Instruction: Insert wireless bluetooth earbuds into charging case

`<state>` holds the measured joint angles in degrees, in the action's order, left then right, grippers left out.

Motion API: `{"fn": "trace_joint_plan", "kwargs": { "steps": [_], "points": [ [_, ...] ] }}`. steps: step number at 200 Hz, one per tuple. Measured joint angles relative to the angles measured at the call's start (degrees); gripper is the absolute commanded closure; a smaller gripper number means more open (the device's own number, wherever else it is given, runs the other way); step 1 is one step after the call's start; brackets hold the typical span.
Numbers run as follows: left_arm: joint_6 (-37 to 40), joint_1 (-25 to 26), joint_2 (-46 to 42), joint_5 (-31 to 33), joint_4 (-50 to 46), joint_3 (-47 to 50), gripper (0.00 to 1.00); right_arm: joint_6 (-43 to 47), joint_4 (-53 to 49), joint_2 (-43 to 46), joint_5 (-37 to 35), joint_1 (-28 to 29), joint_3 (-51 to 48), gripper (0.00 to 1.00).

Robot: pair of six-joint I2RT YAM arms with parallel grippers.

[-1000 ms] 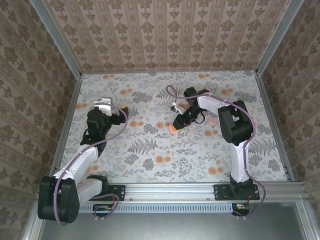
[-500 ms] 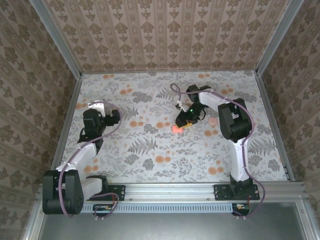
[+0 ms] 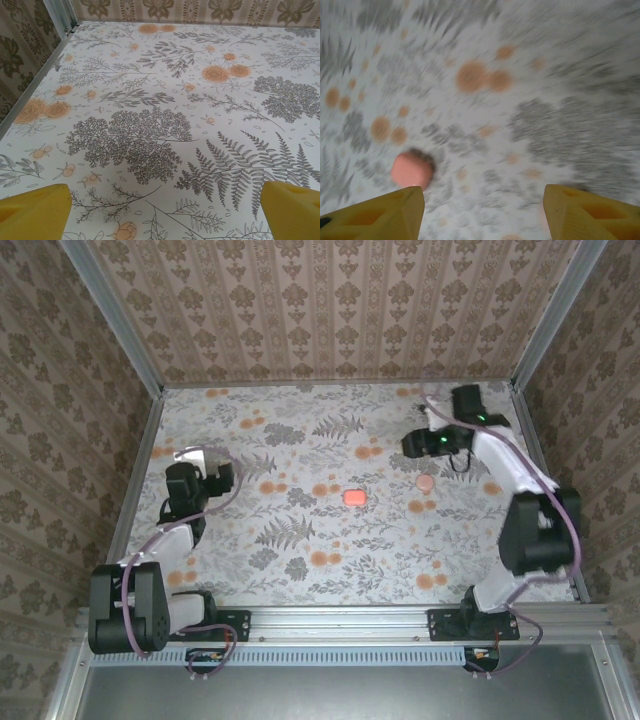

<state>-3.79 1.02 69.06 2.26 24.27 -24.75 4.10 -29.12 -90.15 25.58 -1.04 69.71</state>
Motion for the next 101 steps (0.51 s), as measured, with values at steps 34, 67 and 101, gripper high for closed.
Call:
{"fn": "trace_joint_plan", "kwargs": {
  "steps": [34, 67, 101],
  "points": [
    [0.72, 0.00, -0.15, 0.79, 3.17, 2.56, 0.03, -4.31, 18.78, 11.56, -6.51, -5.25, -19.45, 0.24],
    [1.36, 0.00, -1.36, 1.68, 6.19, 6.19, 0.04, -5.73, 32.98, 17.31, -13.49, -6.08, -34.29, 0.22],
    [2.47, 0.00, -1.73, 2.10, 11.02, 8.96, 0.03, -6.36, 45.31, 19.41, -19.15, -6.23, -41.90, 0.20]
  ]
}}
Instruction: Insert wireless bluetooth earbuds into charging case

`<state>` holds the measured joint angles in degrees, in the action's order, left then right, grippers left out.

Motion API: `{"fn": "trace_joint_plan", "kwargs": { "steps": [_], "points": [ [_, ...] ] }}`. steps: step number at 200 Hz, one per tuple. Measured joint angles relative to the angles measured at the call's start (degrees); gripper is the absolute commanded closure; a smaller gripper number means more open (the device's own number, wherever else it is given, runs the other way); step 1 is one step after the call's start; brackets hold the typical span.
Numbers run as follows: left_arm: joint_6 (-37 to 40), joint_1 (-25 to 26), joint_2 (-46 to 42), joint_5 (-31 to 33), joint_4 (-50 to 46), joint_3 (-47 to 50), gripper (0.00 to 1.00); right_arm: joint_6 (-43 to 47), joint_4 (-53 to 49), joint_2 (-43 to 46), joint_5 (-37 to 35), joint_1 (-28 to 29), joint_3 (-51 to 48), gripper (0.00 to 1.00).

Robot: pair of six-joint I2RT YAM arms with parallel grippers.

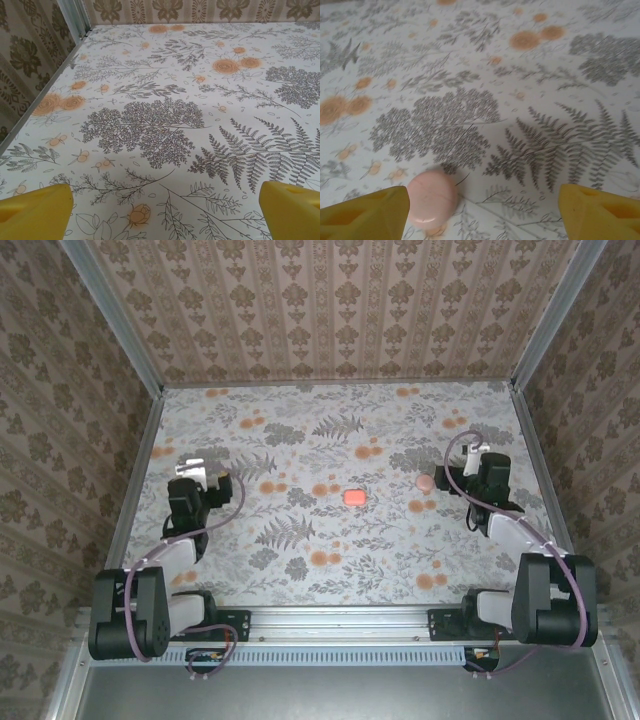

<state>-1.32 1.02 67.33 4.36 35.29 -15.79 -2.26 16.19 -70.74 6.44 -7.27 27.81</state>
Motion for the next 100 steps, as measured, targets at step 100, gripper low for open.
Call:
{"fn": "trace_joint_plan", "kwargs": {
  "steps": [100],
  "points": [
    [3.04, 0.22, 17.59, -1.55, 22.99, 2.05, 0.02, -3.17, 23.10, -4.28, -3.50, 0.52, -7.43, 0.00]
  ]
}}
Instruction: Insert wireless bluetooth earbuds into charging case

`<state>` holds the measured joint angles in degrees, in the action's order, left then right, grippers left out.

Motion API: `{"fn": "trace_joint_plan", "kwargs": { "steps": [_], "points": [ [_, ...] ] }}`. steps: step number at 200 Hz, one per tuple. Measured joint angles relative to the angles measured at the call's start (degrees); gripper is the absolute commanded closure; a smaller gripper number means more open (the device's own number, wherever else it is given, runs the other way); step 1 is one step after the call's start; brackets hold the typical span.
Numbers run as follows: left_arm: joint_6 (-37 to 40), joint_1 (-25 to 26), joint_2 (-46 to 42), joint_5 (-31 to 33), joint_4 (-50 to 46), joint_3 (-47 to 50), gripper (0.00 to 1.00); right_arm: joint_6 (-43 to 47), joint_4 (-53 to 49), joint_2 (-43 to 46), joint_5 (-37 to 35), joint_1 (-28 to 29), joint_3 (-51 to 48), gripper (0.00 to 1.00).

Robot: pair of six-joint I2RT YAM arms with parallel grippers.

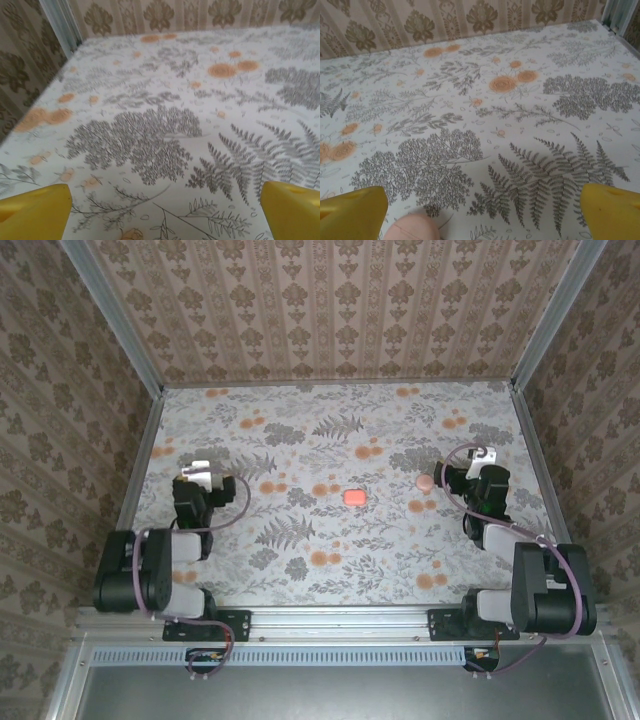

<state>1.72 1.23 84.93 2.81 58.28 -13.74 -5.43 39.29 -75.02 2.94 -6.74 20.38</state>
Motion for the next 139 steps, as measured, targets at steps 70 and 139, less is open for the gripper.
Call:
{"fn": "trace_joint_plan", "kwargs": {
  "steps": [70, 139],
  "points": [
    [0.81, 0.59, 4.00, 3.48, -1.66, -6.34, 0.00, 4.15, 10.73, -12.98, -5.97, 9.99, -0.07, 0.00],
    [-0.04, 0.37, 3.56, 4.96, -6.12, -7.89, 0.00, 3.52, 10.19, -13.00, -3.56, 5.84, 2.29, 0.00]
  ]
}}
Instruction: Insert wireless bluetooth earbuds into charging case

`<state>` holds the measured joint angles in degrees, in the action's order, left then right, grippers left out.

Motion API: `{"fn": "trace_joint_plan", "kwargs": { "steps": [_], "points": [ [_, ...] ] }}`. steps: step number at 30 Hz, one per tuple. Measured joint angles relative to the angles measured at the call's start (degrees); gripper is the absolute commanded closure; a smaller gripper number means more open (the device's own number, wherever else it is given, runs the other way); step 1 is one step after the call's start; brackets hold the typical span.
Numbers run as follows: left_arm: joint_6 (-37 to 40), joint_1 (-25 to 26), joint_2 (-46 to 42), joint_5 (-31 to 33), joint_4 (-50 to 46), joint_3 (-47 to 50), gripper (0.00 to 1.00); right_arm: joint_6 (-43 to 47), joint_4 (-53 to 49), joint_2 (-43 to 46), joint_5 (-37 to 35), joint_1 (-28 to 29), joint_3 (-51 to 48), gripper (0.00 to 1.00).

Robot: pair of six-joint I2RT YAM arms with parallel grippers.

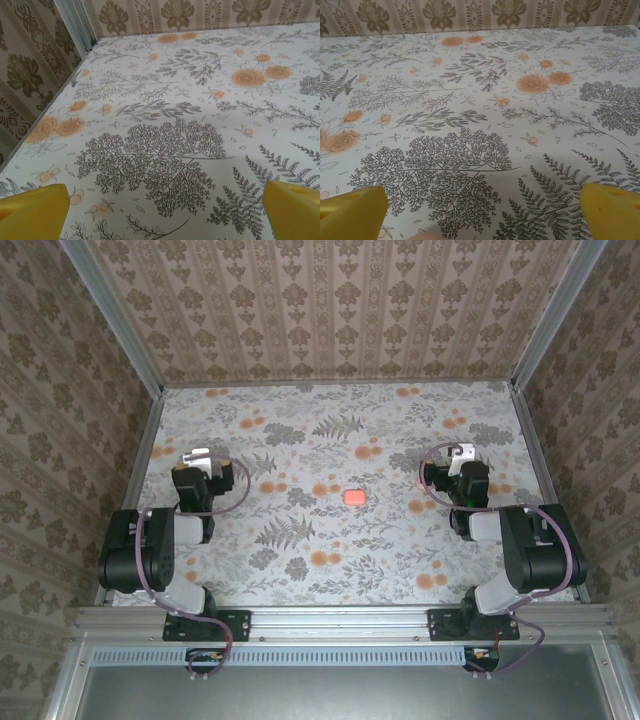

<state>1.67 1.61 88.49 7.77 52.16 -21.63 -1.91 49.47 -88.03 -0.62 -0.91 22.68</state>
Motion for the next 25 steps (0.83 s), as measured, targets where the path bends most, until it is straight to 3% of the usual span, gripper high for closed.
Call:
{"fn": "trace_joint_plan", "kwargs": {
  "steps": [25],
  "points": [
    [0.02, 0.24, 0.00, -0.09, -0.79, 0.00, 0.00, 0.00, 0.02, 0.00, 0.61, 0.00, 0.00, 0.00]
  ]
}}
